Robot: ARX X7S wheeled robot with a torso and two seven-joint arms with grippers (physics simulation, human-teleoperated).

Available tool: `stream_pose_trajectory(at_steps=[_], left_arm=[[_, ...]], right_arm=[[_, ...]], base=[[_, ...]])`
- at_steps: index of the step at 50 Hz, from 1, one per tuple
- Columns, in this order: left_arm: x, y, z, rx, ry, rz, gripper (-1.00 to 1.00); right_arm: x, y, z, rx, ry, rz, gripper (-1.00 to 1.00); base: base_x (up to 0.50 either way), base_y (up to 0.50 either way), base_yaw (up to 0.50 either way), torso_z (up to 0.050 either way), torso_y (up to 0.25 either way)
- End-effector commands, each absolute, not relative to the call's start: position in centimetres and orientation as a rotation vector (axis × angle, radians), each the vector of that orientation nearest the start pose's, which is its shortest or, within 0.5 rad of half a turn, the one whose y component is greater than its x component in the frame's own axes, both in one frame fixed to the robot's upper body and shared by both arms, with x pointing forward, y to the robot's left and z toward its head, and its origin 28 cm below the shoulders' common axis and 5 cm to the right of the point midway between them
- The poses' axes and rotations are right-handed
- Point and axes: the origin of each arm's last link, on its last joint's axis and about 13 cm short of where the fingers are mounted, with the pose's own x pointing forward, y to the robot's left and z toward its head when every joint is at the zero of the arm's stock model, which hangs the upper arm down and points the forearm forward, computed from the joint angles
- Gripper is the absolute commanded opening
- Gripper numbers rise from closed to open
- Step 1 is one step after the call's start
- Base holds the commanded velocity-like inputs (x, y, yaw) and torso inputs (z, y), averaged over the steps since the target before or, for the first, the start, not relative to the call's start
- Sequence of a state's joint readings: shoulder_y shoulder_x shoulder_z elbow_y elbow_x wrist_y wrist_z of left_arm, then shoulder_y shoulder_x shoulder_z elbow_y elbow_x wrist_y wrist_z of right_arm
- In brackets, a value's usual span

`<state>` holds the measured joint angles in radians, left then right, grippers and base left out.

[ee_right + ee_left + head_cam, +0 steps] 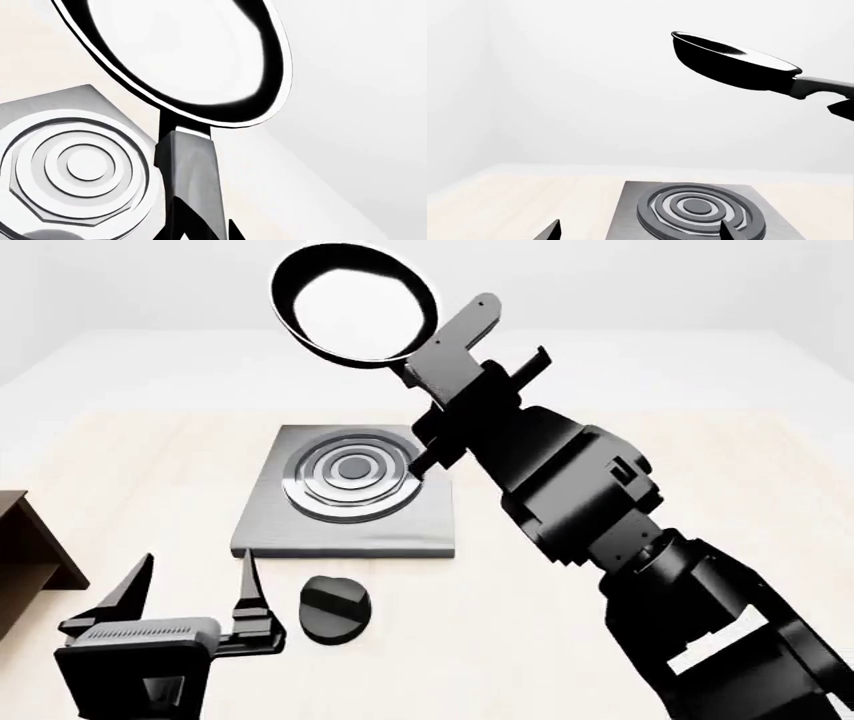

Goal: Turn on the stove and put the frying pan on it.

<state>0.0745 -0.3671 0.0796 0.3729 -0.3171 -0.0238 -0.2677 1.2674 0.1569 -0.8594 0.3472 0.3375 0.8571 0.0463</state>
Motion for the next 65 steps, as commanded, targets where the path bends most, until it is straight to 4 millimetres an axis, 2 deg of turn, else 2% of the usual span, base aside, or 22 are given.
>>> stream_pose_trajectory(at_steps=[1, 34, 65], left_arm=[[19.1, 25.1, 8.3, -0.009, -0.248, 0.067, 1.00], [19.1, 25.2, 8.3, -0.003, -0.265, 0.075, 1.00], [19.1, 25.3, 8.1, -0.021, -0.237, 0.073, 1.00]], right_arm=[[38.1, -2.5, 24.8, -0.670, 0.014, 0.245, -1.00], [38.3, -1.5, 23.8, -0.689, 0.023, 0.245, -1.00], [38.4, -0.5, 21.9, -0.843, -0.007, 0.248, -1.00]], base=[[0.00, 0.00, 0.00, 0.000, -0.078], [0.00, 0.00, 0.00, 0.000, -0.248], [0.00, 0.00, 0.00, 0.000, 0.001]])
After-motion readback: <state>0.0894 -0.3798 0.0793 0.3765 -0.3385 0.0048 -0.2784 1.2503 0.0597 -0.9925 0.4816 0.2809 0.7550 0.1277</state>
